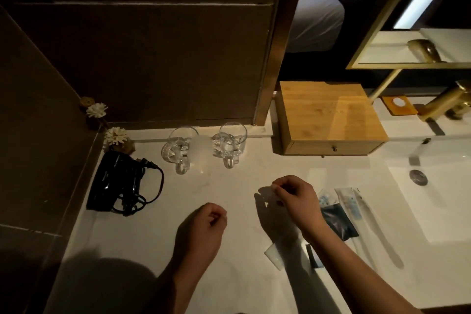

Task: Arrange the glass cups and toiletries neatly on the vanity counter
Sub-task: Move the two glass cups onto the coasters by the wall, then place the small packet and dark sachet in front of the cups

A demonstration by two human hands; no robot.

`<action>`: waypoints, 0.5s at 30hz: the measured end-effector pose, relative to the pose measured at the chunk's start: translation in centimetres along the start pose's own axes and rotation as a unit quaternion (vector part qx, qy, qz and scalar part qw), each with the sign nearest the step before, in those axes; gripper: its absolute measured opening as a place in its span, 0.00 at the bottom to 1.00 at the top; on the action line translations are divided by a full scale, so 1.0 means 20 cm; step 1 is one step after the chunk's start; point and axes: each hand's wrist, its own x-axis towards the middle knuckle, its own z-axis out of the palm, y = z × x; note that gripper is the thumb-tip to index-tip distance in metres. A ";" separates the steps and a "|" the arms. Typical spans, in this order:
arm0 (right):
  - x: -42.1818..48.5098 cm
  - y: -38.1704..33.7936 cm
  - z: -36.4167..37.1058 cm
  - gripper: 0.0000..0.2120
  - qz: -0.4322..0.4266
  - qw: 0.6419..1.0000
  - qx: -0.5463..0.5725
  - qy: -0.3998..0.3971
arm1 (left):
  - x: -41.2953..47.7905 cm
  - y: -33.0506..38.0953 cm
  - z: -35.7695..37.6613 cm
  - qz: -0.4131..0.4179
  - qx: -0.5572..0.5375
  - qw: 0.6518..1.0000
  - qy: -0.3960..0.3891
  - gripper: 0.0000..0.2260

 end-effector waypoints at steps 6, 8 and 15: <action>-0.19 0.14 -0.32 0.04 0.006 0.998 -0.045 0.046 | -0.07 0.18 0.25 0.095 0.072 0.986 -0.113 0.01; -0.23 0.19 -0.44 0.03 0.011 0.995 -0.074 0.072 | -0.08 0.25 0.35 0.132 0.075 0.978 -0.144 0.03; -0.33 0.40 -0.73 0.08 0.054 0.969 -0.197 0.140 | -0.12 0.44 0.62 0.215 0.152 0.950 -0.169 0.19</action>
